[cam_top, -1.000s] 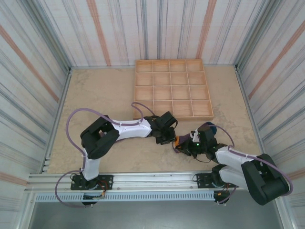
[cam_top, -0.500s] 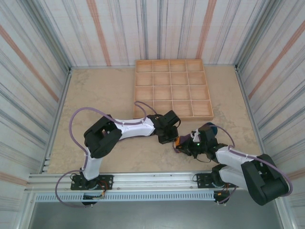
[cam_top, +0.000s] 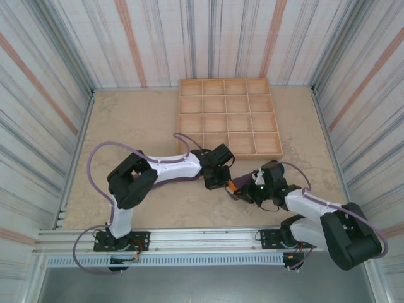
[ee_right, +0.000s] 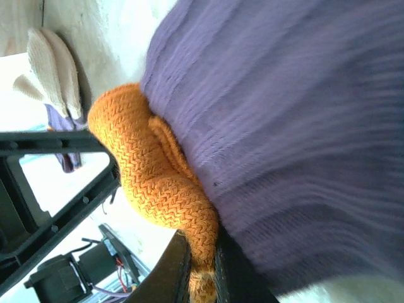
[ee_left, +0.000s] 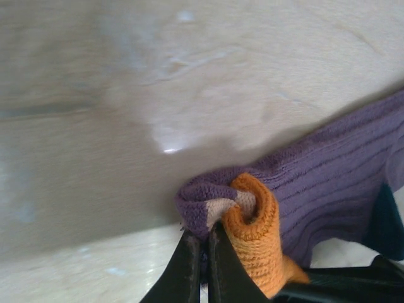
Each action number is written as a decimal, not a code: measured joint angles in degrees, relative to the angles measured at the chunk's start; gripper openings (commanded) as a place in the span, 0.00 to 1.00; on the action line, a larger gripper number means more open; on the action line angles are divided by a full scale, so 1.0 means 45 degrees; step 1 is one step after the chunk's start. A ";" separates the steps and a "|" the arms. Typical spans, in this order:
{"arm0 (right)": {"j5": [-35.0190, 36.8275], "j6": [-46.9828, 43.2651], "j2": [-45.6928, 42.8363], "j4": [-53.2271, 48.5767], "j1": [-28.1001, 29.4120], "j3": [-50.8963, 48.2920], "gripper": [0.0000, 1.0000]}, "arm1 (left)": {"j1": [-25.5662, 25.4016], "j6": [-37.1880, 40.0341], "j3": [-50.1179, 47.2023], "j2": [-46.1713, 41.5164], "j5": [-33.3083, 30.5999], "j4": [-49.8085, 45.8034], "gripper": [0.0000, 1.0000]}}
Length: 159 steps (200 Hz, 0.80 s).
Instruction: Roll the socks
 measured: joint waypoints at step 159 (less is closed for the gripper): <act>0.2006 -0.0228 0.1841 -0.0126 0.4046 0.1768 0.37 | 0.0209 -0.1243 -0.3206 -0.3206 -0.1423 -0.1778 0.00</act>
